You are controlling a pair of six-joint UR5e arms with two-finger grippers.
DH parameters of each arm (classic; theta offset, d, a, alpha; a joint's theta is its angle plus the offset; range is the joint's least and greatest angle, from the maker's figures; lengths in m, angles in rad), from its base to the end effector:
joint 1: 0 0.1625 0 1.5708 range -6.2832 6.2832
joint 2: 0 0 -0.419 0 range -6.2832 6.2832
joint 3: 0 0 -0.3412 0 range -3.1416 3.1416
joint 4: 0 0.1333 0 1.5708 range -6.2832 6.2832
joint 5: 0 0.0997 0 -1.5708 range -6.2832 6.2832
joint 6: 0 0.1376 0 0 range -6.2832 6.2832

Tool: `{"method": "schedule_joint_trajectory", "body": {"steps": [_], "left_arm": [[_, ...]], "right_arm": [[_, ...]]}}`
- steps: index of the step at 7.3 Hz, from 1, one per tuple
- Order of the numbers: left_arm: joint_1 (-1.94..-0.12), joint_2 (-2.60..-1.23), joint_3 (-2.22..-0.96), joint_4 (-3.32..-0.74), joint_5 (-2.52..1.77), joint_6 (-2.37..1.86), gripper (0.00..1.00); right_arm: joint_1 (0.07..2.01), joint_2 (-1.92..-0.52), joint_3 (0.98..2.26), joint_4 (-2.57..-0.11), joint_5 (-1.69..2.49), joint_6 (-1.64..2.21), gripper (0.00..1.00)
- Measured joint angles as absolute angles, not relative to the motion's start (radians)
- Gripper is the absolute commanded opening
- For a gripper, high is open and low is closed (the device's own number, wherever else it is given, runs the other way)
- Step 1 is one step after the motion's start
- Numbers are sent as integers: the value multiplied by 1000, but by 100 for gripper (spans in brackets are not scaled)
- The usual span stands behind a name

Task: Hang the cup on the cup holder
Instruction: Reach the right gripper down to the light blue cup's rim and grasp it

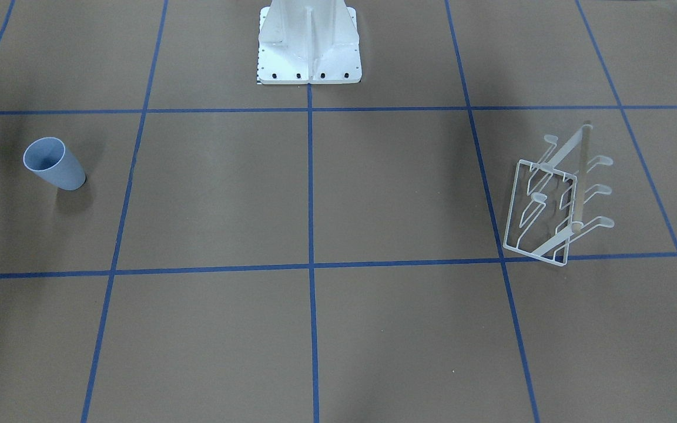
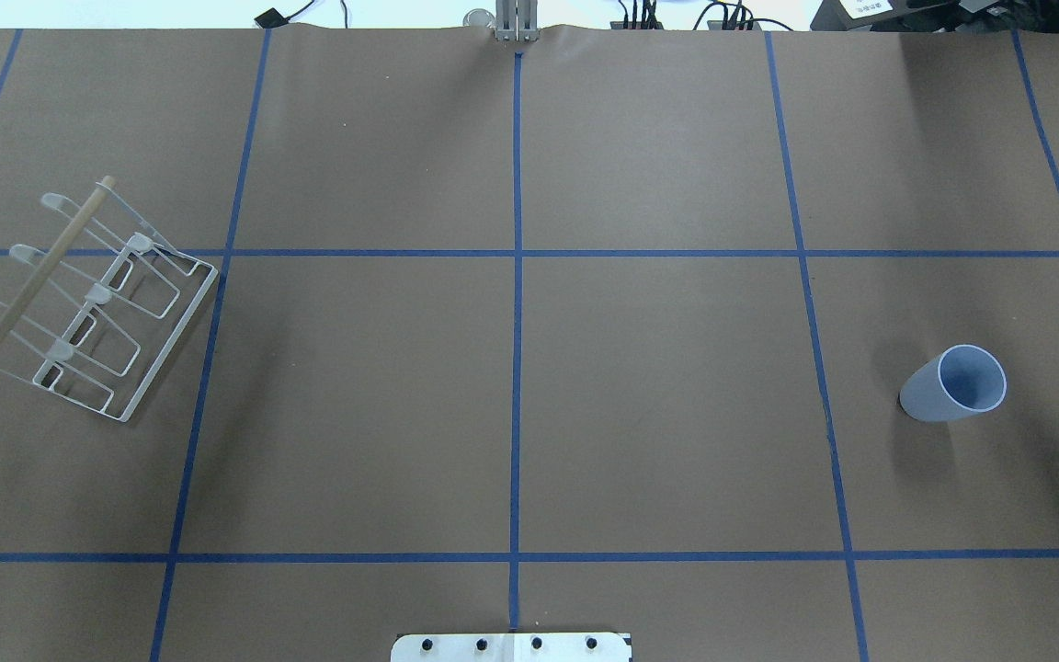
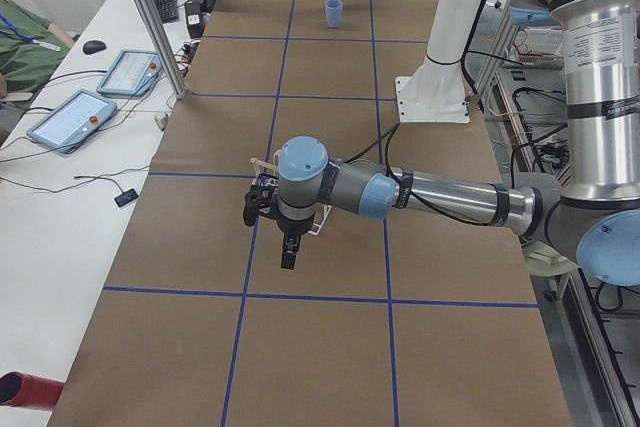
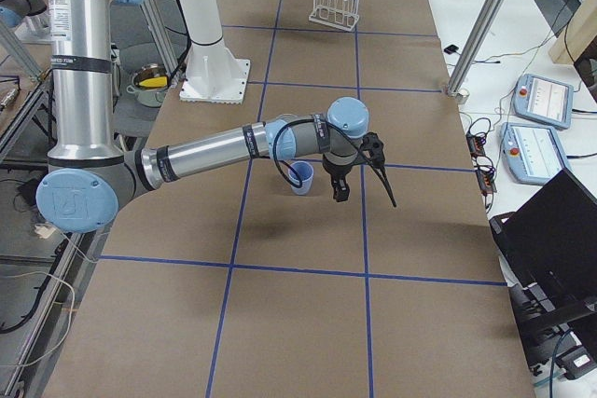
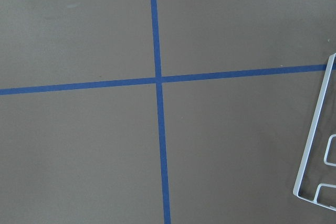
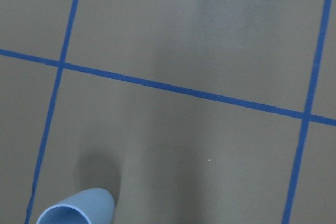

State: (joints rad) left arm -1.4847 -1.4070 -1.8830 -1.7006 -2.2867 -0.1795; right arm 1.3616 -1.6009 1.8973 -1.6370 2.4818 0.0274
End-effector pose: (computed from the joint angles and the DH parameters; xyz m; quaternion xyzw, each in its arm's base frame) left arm -0.0090 -0.3957 0.5979 0.0828 0.3611 0.0052 0.9288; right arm -0.0653 -0.4258 0.5410 0.0508 -0.4461 -0.1313 0.8838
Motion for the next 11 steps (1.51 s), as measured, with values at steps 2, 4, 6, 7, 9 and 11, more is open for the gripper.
{"method": "schedule_joint_trajectory", "body": {"steps": [2,4,6,7,9,11], "left_arm": [[-1485,-1407,-1883,-1701,-2286,-180,98],[-1484,-1407,-1884,-1701,-2287,-180,98],[-1484,-1408,-1883,-1701,-2286,-181,98],[-1483,-1408,-1882,-1701,-2286,-181,98],[-1482,-1408,-1880,-1701,-2286,-181,98],[-1482,-1408,-1879,-1700,-2286,-181,98]], "right_arm": [[1272,-1611,1915,-1633,2435,30,100],[1204,-1619,1915,-1630,2395,32,100],[1154,-1621,1913,-1630,2384,39,100],[1129,-1618,1911,-1629,2380,56,100],[1080,-1609,1908,-1629,2361,95,100],[1051,-1598,1892,-1629,2352,108,100]]}}
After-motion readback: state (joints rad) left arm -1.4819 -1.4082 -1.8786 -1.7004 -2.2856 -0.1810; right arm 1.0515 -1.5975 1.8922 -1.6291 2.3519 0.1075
